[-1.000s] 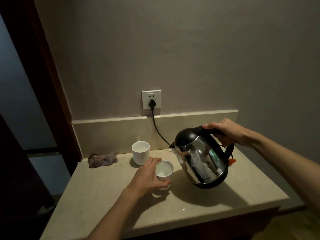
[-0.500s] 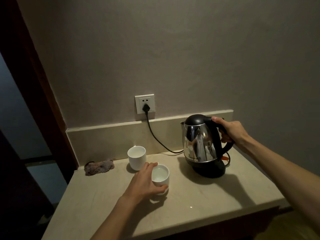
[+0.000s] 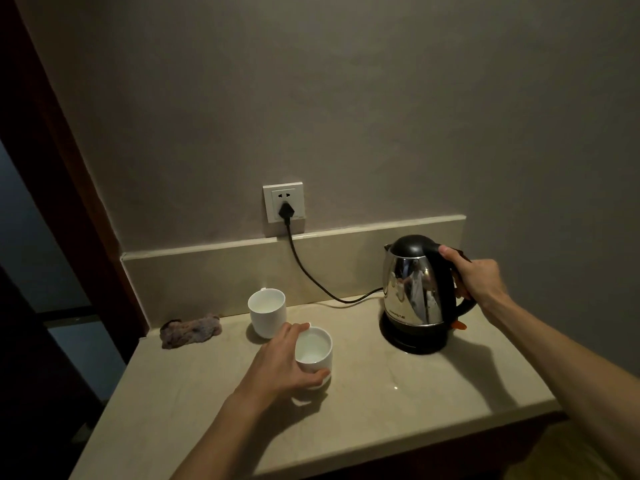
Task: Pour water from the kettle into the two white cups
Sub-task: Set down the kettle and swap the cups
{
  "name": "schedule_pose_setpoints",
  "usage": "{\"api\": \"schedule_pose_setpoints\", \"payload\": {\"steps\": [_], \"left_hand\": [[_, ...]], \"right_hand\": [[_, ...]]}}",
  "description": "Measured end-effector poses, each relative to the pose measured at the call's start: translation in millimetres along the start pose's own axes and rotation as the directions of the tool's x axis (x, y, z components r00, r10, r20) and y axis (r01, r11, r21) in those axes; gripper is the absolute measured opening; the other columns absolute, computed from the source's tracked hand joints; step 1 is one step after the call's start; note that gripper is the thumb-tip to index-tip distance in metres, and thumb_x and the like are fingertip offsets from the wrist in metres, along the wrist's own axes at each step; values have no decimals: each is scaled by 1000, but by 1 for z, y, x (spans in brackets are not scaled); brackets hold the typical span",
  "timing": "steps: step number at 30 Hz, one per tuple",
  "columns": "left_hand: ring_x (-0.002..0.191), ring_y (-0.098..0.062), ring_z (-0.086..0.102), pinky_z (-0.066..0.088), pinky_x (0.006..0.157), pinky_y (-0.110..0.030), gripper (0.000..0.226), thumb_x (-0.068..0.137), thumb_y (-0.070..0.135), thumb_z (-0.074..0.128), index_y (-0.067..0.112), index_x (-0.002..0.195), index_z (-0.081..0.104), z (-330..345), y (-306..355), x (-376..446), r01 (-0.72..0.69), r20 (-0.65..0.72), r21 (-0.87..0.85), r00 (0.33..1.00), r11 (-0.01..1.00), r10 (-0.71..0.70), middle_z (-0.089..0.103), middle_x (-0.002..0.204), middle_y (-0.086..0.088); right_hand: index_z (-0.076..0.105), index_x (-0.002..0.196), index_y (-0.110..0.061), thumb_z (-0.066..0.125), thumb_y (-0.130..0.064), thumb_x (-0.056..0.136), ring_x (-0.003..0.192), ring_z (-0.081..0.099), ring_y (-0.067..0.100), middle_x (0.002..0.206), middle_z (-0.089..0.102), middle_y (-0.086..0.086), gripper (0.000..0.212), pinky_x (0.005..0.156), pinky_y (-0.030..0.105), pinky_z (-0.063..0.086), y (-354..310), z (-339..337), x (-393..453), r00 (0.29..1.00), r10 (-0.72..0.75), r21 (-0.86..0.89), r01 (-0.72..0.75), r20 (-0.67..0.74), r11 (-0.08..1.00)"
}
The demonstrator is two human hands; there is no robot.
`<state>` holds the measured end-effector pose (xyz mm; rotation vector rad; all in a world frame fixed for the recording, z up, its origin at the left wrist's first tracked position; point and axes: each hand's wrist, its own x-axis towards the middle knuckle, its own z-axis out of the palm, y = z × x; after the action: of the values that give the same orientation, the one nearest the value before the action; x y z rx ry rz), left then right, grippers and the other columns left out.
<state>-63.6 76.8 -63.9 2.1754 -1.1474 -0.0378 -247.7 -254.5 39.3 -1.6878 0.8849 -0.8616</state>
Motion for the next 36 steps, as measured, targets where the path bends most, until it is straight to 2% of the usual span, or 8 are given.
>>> {"api": "schedule_pose_setpoints", "payload": {"steps": [8,16,21,25,31,36], "left_hand": [[113,-8,53,53,94,-33,93,64,72,76,34,142,44,0,0,0,-13,1,-2,1000,1000,13,51,129,17],[114,-9,53,52,95,-31,92,64,70,77,34,141,44,0,1,0,-5,-2,-29,1000,1000,5,51,129,17],[114,-8,52,51,95,-28,94,63,72,76,34,142,44,0,2,0,8,9,-32,1000,999,-7,50,129,17],[115,-9,53,51,96,-29,94,62,73,75,34,142,44,1,1,0,13,9,-30,1000,999,-13,51,130,18],[113,-10,54,51,94,-30,93,62,73,75,32,141,45,1,1,-1,-2,-5,-15,1000,1000,2,52,128,17],[110,-9,56,52,92,-31,92,62,72,76,33,139,46,-1,2,-2,-3,-11,-19,1000,1000,3,53,127,17]], "right_hand": [[62,68,-2,70,-53,85,54,53,23,57,54,8,55,61,35,47,14,-1,-9,1000,-17,21,17,-7,1000],[64,68,-4,69,-58,83,52,51,21,57,56,8,57,62,38,47,24,-10,-14,1000,16,87,-14,-27,996],[62,63,-8,68,-50,88,48,53,15,53,57,1,49,54,27,46,24,-6,-23,1000,-26,100,27,-9,995],[62,64,-8,67,-48,89,49,53,14,51,57,-2,48,53,26,44,27,-4,-27,999,-40,116,41,-15,992],[66,70,1,68,-55,86,49,53,17,55,57,5,58,48,27,42,22,4,-30,999,-43,94,45,-21,995],[71,75,6,71,-58,83,54,59,22,56,64,6,65,53,32,45,18,12,-25,999,-43,79,43,3,996]]}}
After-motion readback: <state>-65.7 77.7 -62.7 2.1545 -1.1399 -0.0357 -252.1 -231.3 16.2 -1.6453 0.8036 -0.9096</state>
